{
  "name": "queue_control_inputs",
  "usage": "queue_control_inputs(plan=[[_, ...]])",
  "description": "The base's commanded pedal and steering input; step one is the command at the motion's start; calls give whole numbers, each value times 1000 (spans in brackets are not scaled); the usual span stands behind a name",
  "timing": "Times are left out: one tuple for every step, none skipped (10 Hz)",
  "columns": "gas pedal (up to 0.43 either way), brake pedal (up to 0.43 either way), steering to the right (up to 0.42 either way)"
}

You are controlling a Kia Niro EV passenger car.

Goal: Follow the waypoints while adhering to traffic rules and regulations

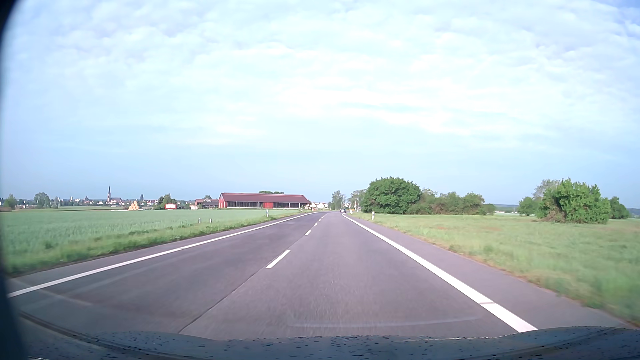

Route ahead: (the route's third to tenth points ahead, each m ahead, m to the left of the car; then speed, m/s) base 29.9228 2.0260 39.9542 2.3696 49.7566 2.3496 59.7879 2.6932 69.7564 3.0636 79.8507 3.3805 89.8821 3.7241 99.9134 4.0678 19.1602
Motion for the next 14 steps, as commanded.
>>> queue_control_inputs(plan=[[157, 0, -10], [157, 0, -10], [157, 0, -10], [157, 0, -10], [157, 0, -10], [157, 0, -10], [157, 0, -10], [157, 0, -10], [157, 0, -10], [157, 0, -10], [157, 0, -10], [157, 0, -10], [157, 0, -9], [157, 0, -8]])
